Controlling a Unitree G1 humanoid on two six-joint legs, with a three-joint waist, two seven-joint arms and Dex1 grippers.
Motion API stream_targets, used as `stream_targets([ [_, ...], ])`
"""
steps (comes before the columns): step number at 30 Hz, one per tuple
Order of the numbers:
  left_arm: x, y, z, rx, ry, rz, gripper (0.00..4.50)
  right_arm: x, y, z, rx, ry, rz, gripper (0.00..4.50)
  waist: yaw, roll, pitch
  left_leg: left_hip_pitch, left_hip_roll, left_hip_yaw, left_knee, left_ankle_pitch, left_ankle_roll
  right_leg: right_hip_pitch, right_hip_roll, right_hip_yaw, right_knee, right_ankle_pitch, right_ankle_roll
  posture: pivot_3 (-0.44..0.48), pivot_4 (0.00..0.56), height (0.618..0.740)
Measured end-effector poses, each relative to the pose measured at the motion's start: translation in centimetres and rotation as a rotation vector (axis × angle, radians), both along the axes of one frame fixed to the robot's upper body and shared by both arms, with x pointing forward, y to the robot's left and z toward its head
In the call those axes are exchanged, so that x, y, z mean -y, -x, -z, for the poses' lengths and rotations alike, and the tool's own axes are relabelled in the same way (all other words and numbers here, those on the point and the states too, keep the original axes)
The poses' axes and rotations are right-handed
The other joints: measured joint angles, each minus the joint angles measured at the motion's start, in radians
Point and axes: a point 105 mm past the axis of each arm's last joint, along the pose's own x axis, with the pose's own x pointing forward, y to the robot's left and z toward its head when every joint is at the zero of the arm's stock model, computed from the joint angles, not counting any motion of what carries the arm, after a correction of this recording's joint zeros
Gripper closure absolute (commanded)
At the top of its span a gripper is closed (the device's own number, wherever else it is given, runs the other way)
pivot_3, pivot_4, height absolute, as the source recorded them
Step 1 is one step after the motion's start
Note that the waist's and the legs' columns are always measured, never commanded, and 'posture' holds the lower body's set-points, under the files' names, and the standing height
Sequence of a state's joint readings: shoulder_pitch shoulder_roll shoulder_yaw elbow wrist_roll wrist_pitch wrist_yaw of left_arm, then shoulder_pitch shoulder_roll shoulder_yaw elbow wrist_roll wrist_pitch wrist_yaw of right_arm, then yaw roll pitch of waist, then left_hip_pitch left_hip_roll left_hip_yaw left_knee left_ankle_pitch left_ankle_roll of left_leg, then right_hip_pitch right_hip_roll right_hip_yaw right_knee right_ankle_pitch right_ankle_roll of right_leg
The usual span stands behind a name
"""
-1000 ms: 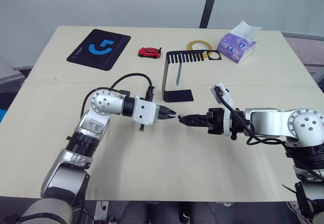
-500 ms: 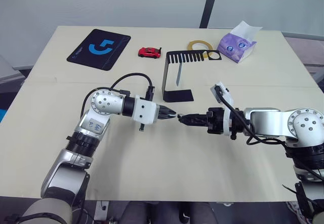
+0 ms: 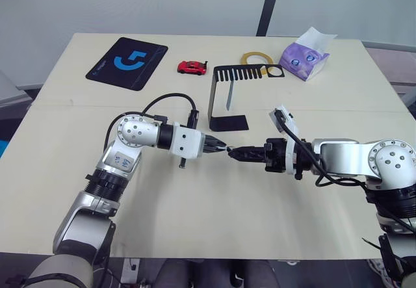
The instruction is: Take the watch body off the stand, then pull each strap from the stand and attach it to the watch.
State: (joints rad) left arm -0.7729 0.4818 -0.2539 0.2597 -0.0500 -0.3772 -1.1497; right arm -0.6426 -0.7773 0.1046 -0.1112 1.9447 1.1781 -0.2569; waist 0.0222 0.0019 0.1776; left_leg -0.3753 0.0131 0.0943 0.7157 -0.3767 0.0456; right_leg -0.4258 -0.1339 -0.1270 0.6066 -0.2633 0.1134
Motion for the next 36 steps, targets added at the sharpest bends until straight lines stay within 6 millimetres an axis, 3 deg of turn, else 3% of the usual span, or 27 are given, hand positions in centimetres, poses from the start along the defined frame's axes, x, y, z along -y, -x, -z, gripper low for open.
stream_targets([
  [36,0.5,-0.3,1.2,-0.002,-0.064,-0.024,4.50,-0.4,-0.1,0.5,0.016,0.074,0.014,2.49,0.000,0.000,0.000,0.000,0.000,0.000,0.000,0.000,0.000,0.000,0.000,0.000,0.000,0.000,0.000,0.000,0.150,0.738],
])
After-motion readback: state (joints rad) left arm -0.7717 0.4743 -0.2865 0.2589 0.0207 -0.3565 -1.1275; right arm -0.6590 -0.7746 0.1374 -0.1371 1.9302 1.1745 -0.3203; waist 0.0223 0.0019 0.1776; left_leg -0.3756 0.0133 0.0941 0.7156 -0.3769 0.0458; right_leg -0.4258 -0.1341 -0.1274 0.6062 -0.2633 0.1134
